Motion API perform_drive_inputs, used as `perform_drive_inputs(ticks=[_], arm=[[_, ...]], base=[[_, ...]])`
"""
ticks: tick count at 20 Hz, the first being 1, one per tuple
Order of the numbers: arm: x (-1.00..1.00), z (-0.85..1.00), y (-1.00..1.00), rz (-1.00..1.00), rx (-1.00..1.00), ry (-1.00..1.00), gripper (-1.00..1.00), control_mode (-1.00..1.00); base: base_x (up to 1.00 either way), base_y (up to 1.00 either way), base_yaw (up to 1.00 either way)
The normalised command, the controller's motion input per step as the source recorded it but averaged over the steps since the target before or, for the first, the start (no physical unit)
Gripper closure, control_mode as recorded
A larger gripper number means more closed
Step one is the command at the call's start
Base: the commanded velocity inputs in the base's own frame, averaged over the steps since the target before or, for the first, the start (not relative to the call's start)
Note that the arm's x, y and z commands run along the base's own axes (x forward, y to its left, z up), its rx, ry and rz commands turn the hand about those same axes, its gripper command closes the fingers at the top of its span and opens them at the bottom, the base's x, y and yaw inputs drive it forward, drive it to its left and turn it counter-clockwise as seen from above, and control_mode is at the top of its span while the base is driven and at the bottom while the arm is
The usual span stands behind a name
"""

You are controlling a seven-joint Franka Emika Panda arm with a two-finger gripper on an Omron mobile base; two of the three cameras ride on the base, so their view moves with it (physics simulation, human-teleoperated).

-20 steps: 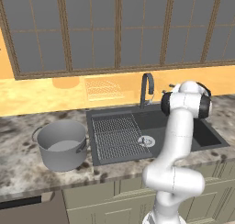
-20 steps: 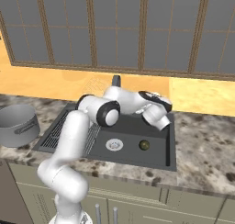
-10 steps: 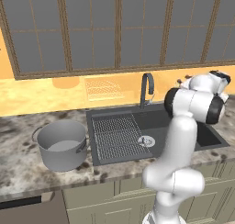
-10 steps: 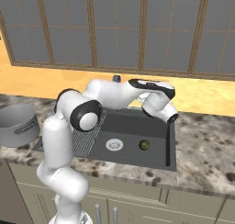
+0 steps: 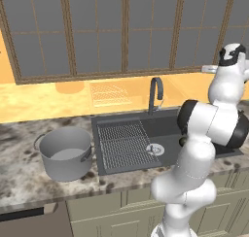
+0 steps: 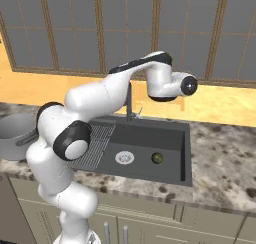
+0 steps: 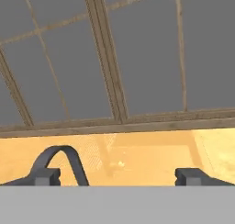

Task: Dump the squash from the pot into the sink. Then turn on the water and wash the squash. Then turn off the water and put the squash back in the pot.

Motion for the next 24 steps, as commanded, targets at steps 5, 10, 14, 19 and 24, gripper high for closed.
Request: perform_drive_inputs(ticks=[5, 10, 14, 19, 24], arm=[[-0.53, 0.35, -0.02, -0.13, 0.0, 0.64, -1.0, -1.0], [-0.46, 0.0, 0.0, -0.13, 0.0, 0.6, -1.0, -1.0], [-0.39, -0.01, 0.0, -0.11, 0.0, 0.46, -1.0, -1.0], [-0.58, -0.37, -0.01, -0.05, 0.0, 0.07, -1.0, -1.0], [-0.77, -0.74, -0.03, -0.04, 0.0, -0.04, -1.0, -1.0]], base=[[0.0, 0.0, 0.0], [0.0, 0.0, 0.0], [0.0, 0.0, 0.0], [0.0, 0.0, 0.0], [0.0, 0.0, 0.0]])
